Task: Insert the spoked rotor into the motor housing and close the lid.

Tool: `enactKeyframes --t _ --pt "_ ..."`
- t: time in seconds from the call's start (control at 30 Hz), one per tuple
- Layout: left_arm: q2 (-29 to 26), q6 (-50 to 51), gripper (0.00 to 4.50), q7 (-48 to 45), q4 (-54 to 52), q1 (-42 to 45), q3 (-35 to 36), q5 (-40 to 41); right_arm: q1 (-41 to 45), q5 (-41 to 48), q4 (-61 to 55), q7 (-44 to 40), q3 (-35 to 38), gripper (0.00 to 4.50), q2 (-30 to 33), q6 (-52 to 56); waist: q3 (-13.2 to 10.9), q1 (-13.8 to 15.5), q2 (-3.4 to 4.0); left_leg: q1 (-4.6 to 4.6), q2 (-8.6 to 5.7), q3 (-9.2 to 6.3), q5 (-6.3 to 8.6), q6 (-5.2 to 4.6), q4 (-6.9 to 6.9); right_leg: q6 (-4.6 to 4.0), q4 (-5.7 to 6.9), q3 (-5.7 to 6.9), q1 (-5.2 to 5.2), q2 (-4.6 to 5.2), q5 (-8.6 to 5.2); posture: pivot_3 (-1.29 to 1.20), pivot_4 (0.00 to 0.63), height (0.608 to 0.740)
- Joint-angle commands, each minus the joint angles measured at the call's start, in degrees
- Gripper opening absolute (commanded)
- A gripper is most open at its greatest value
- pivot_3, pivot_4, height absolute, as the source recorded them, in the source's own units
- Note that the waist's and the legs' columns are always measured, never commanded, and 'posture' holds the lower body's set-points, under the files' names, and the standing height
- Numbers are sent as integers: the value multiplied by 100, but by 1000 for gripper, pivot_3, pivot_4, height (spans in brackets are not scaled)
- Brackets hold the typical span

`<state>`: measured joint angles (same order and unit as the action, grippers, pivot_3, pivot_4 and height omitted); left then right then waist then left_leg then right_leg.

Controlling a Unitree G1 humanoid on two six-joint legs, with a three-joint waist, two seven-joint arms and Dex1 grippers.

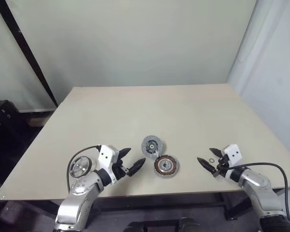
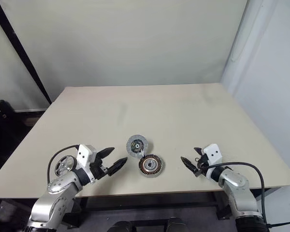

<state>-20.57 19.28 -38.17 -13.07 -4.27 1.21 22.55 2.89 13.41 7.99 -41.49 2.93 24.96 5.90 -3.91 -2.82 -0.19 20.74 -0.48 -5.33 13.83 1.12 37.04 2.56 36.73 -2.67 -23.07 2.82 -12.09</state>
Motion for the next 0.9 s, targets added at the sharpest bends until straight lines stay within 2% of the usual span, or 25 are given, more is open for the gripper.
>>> enactKeyframes --t 0.03,0.27,0.57,0.9 --pt "-32 29 4477 17 -269 64 37 107 150 92 -143 -26 52 4139 -22 -95 0 0 0 0 0 0 0 0 0 0 0 0 0 0 0 0 0 740" --pt "-18 105 4477 -15 -254 160 -18 163 154 130 -275 72 103 4139 -63 42 0 0 -1 0 1 0 0 -1 -2 0 1 0 -2 -1 0 0 0 740" --pt "-92 184 4477 -249 -322 76 -54 292 -8 246 -981 353 53 4139 -194 629 1 0 -1 2 2 1 0 0 -2 0 1 0 -5 -1 0 0 0 740" --pt "-108 -101 4477 -701 -178 45 90 503 -294 53 -1862 1190 -107 4139 -656 1000 0 -1 0 5 6 3 1 2 -6 -1 1 0 -16 -1 0 0 0 740"
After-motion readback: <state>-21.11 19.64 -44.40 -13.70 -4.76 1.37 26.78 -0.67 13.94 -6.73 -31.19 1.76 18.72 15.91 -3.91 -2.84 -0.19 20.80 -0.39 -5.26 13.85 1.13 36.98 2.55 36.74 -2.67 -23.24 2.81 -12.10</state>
